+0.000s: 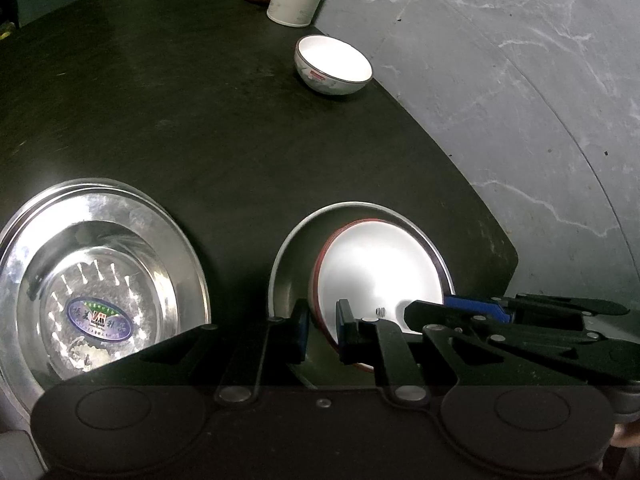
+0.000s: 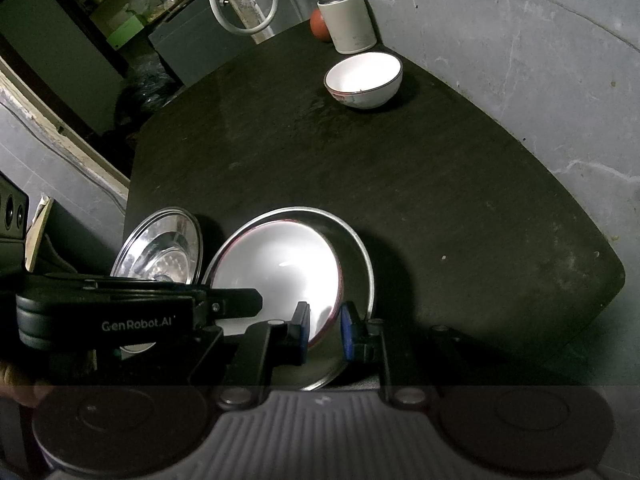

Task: Organize plates and bowls
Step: 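Lower the white bowl into the steel bowl and open the left gripper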

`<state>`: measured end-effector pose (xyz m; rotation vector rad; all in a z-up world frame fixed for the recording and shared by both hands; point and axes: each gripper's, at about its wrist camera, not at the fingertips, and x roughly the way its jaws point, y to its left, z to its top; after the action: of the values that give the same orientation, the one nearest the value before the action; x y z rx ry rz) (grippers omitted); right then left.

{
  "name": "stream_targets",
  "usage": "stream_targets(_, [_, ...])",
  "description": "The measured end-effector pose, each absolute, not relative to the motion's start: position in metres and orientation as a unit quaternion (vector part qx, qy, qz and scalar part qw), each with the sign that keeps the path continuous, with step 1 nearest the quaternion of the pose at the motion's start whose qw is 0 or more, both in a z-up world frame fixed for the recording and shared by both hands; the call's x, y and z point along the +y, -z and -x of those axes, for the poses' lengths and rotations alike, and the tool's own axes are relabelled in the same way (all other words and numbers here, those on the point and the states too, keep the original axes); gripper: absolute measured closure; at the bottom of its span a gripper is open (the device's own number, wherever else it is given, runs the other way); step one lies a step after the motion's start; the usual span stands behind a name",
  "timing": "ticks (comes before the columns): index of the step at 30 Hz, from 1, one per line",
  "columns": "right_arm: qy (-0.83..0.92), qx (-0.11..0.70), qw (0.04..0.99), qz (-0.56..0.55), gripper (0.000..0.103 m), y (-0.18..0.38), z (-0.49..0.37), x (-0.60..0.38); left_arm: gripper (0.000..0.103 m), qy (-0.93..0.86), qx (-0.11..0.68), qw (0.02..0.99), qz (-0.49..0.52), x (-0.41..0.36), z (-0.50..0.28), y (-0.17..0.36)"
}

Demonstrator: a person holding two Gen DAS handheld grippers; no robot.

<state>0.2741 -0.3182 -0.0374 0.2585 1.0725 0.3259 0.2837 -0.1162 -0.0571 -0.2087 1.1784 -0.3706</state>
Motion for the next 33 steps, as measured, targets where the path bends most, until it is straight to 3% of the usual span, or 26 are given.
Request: stream_targets(33, [-0.163,0.503,0.840,-0.123,0.081,0.0352,-0.2773,-0.3227,0.085,0.157,0.550,0.814,0.103,-0.1149,-0.2825,0.0527])
